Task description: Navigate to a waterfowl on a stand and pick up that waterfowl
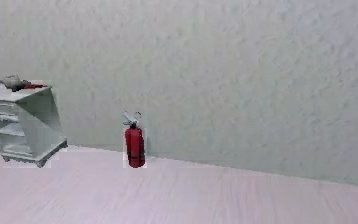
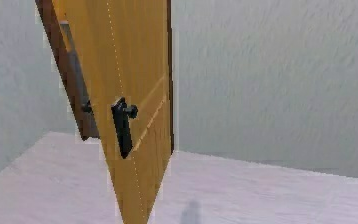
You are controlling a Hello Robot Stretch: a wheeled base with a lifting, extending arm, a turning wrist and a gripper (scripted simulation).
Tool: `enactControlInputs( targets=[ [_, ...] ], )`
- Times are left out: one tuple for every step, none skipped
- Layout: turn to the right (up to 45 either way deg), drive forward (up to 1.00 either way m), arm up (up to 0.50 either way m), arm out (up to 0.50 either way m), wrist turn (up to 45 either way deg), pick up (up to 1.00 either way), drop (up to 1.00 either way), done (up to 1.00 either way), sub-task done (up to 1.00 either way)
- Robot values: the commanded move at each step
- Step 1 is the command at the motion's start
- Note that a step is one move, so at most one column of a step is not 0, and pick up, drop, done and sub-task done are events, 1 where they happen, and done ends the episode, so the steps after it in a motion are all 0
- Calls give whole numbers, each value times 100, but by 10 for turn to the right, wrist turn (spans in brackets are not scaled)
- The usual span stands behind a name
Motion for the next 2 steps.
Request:
enactControlInputs(
  targets=[
    [0, 65, 0, 0, 0, 0, 0, 0, 0],
    [450, 0, 0, 0, 0, 0, 0, 0, 0]
  ],
)
